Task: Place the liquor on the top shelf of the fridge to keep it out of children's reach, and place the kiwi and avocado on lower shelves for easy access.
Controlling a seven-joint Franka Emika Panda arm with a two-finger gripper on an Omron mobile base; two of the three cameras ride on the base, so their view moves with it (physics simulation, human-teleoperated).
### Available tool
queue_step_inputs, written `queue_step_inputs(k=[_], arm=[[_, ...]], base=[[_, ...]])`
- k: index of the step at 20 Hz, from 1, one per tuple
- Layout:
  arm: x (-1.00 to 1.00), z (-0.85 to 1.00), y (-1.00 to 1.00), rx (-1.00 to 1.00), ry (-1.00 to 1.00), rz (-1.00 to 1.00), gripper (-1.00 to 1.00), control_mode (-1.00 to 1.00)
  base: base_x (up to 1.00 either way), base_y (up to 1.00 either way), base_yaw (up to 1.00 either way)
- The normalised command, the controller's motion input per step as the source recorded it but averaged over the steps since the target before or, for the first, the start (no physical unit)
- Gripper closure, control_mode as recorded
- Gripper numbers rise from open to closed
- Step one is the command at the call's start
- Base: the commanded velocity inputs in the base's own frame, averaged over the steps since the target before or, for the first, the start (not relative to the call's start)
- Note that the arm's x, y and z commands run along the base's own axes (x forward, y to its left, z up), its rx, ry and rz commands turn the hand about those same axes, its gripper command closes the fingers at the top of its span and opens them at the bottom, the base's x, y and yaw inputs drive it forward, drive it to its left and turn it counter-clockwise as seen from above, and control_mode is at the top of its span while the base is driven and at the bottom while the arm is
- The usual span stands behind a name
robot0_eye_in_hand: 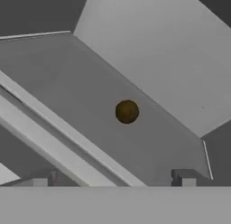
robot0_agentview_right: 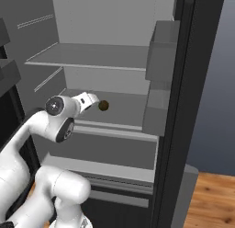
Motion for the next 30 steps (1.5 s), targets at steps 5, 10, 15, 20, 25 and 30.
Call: queue_step_inputs(k=[5,10,15,20,25,30], arm=[[-0.8,1.0,0.0,-0.1,0.31,0.02,-1.0,-1.0],[-0.99,0.42,0.0,-0.08,0.22,0.03,-1.0,-1.0],[-1.0,0.0,0.0,0.02,-0.03,0.07,-1.0,-1.0],[-0.92,0.09,0.0,0.2,-0.23,0.01,-1.0,-1.0],[-0.52,0.58,0.0,0.27,-0.07,-0.07,-1.0,-1.0],[-0.26,0.65,0.0,0.32,-0.01,-0.23,-1.0,-1.0]], base=[[0.0,0.0,0.0],[0.0,0.0,0.0],[0.0,0.0,0.0],[0.0,0.0,0.0],[0.0,0.0,0.0],[0.0,0.0,0.0]])
